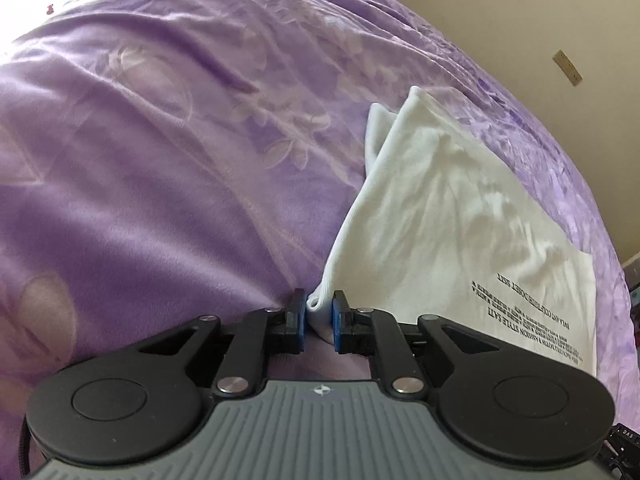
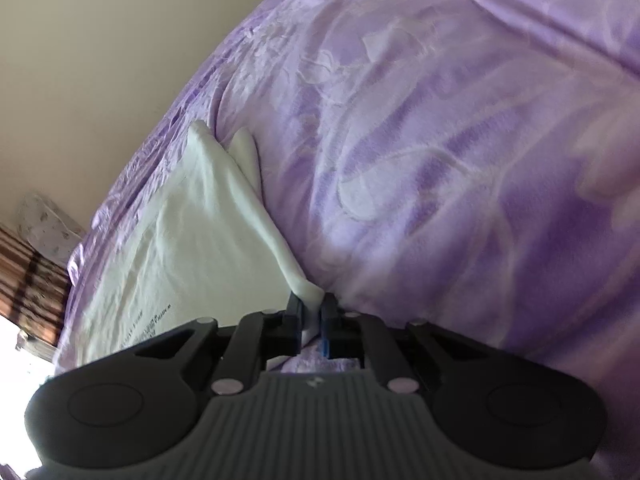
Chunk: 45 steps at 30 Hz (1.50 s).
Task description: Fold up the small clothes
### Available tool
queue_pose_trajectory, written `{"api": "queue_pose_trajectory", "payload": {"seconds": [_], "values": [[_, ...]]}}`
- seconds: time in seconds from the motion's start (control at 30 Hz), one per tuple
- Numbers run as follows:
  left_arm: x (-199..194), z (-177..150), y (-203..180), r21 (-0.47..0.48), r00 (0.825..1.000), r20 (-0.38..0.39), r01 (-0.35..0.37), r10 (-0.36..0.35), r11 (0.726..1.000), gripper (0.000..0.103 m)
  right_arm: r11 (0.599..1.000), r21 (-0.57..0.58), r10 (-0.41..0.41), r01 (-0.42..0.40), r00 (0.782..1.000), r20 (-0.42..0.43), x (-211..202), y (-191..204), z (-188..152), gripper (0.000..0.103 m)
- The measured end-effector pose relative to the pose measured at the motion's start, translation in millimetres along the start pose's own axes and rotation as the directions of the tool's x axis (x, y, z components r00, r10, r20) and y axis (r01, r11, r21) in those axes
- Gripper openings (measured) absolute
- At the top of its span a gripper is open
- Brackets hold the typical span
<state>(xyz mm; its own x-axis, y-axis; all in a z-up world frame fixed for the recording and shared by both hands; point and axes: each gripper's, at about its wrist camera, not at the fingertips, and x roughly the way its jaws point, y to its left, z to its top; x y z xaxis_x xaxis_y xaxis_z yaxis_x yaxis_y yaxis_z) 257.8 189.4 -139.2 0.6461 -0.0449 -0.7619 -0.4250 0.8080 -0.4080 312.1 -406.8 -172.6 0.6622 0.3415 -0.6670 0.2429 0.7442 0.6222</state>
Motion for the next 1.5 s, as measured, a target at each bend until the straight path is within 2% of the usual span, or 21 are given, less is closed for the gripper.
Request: {"api": "queue_pose_trajectory", "payload": {"seconds": [0.13, 0.2, 0.23, 0.27, 0.3, 0.37, 0.4, 0.47, 0.53, 0.6, 0.67, 0.77, 0.97, 1.07, 1.17, 1.23, 1.33, 1.4, 1.5], "values": [[-18.9, 2.7, -1.7, 0.039, 0.998, -0.009, -0.067, 0.067, 0.997, 0.024, 0.989, -0.110, -0.090, 0.095, 0.995, 0.045, -16.9, 15.6, -6.3, 0.001], [-33.1, 2.5, -2.9, 0.052, 0.996, 0.015, -0.094, 0.093, 0.994, 0.024, 0.969, -0.166, -0.167, 0.181, 0.982, 0.093, -30.7, 23.3, -10.3, 0.002], [-39.1, 3.0, -4.4, 0.068, 0.995, 0.030, -0.093, 0.091, 0.993, 0.024, 0.961, -0.186, -0.187, 0.206, 0.975, 0.117, -37.3, 27.4, -11.7, 0.007], [-44.6, 4.4, -7.2, 0.084, 0.994, 0.051, -0.100, 0.096, 0.991, 0.024, 0.955, -0.207, -0.187, 0.213, 0.972, 0.138, -43.4, 32.2, -12.9, 0.012], [-49.0, 6.4, -9.1, 0.088, 0.993, 0.072, -0.101, 0.094, 0.991, 0.026, 0.948, -0.235, -0.181, 0.214, 0.971, 0.156, -50.2, 35.6, -14.5, 0.012], [-50.4, 13.4, -13.9, 0.109, 0.994, 0.088, -0.070, 0.061, 0.992, 0.038, 0.922, -0.322, -0.164, 0.216, 0.969, 0.182, -56.3, 55.5, -19.2, 0.012], [-48.3, 18.5, -16.1, 0.115, 0.996, 0.086, -0.047, 0.038, 0.992, 0.044, 0.905, -0.367, -0.151, 0.213, 0.970, 0.192, -57.6, 67.3, -22.1, 0.012], [-41.8, 29.6, -21.9, 0.131, 0.997, 0.083, -0.004, -0.007, 0.991, 0.047, 0.879, -0.441, -0.110, 0.184, 0.976, 0.188, -55.5, 91.6, -27.9, 0.012], [-31.4, 41.6, -28.4, 0.161, 0.996, 0.066, 0.050, -0.062, 0.986, 0.061, 0.854, -0.499, -0.074, 0.144, 0.985, 0.158, -46.4, 114.1, -33.0, 0.012], [-11.3, 54.5, -32.6, 0.167, 0.993, 0.016, 0.112, -0.116, 0.980, 0.069, 0.834, -0.540, -0.044, 0.109, 0.990, 0.131, -34.0, 133.7, -36.0, 0.012], [7.8, 64.1, -33.3, 0.193, 0.992, -0.021, 0.124, -0.123, 0.973, 0.069, 0.815, -0.574, -0.027, 0.083, 0.994, 0.105, -18.6, 149.8, -38.3, 0.012], [30.0, 73.7, -28.8, 0.226, 0.991, -0.034, 0.131, -0.127, 0.965, 0.071, 0.793, -0.607, -0.008, 0.048, 0.998, 0.068, 4.3, 167.5, -44.1, 0.012], [67.9, 92.3, -9.1, 0.150, 0.973, -0.088, 0.225, -0.213, 0.963, 0.071, 0.761, -0.648, 0.005, 0.000, 1.000, 0.007, 53.5, 194.4, -47.7, 0.012], [80.3, 99.1, -5.9, 0.131, 0.963, -0.081, 0.266, -0.257, 0.955, 0.068, 0.747, -0.665, 0.010, -0.014, 1.000, -0.010, 78.3, 209.4, -46.4, 0.013], [90.6, 107.1, -2.5, 0.111, 0.950, -0.087, 0.308, -0.300, 0.945, 0.054, 0.714, -0.700, 0.015, -0.023, 1.000, -0.017, 99.6, 227.3, -48.4, 0.013], [95.3, 111.5, -0.6, 0.085, 0.937, -0.093, 0.343, -0.336, 0.935, 0.035, 0.699, -0.715, 0.019, -0.029, 1.000, -0.021, 113.7, 237.9, -48.1, 0.013], [99.7, 113.8, -0.6, 0.073, 0.926, -0.106, 0.371, -0.363, 0.926, 0.014, 0.681, -0.732, 0.028, -0.035, 0.999, -0.022, 132.5, 251.5, -49.2, 0.012], [97.4, 113.5, -5.0, 0.087, 0.930, -0.098, 0.363, -0.354, 0.928, 0.009, 0.663, -0.748, 0.029, -0.032, 0.999, -0.017, 141.7, 258.9, -51.9, 0.010], [88.4, 115.3, -10.6, 0.094, 0.933, -0.076, 0.359, -0.353, 0.929, 0.007, 0.650, -0.759, 0.009, -0.030, 0.999, -0.032, 154.9, 265.4, -55.1, 0.008]]}}
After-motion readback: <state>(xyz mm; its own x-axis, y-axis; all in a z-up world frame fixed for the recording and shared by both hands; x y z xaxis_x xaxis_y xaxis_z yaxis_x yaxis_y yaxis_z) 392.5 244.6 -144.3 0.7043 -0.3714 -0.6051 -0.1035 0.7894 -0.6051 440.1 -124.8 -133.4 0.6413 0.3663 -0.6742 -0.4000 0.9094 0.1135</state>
